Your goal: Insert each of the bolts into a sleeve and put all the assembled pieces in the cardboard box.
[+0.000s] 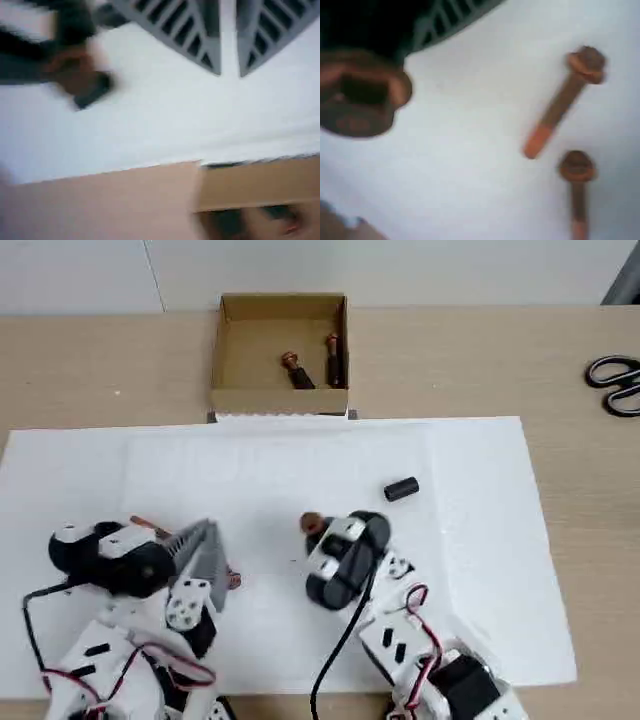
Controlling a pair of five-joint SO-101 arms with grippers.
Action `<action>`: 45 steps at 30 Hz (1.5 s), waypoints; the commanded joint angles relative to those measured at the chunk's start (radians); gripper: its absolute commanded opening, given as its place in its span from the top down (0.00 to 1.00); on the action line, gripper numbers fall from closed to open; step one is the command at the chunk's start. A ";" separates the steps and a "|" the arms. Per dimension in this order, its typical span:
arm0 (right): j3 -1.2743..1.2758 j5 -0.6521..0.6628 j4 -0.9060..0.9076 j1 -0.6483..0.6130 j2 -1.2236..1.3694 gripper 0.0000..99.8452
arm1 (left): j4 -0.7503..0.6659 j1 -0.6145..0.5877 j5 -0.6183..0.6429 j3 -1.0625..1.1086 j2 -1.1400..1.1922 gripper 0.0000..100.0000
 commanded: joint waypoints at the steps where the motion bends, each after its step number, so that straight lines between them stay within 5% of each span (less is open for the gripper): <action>1: 0.014 -0.009 -0.035 0.088 0.002 1.00 | -0.061 -0.169 -0.104 0.145 -0.005 0.99; 7: 0.011 -0.207 -0.031 0.282 0.004 1.00 | -0.247 -0.341 -0.126 0.510 -0.008 0.99; 14: -0.147 -0.267 -0.002 0.312 0.136 1.00 | -0.330 -0.298 -0.126 0.608 -0.009 0.99; 26: -0.787 -0.262 -0.180 0.312 1.055 1.00 | -0.333 -0.290 -0.121 0.610 -0.009 0.99; 45: -2.240 -0.261 -0.236 0.286 2.454 1.00 | -0.330 -0.295 -0.121 0.610 -0.009 0.99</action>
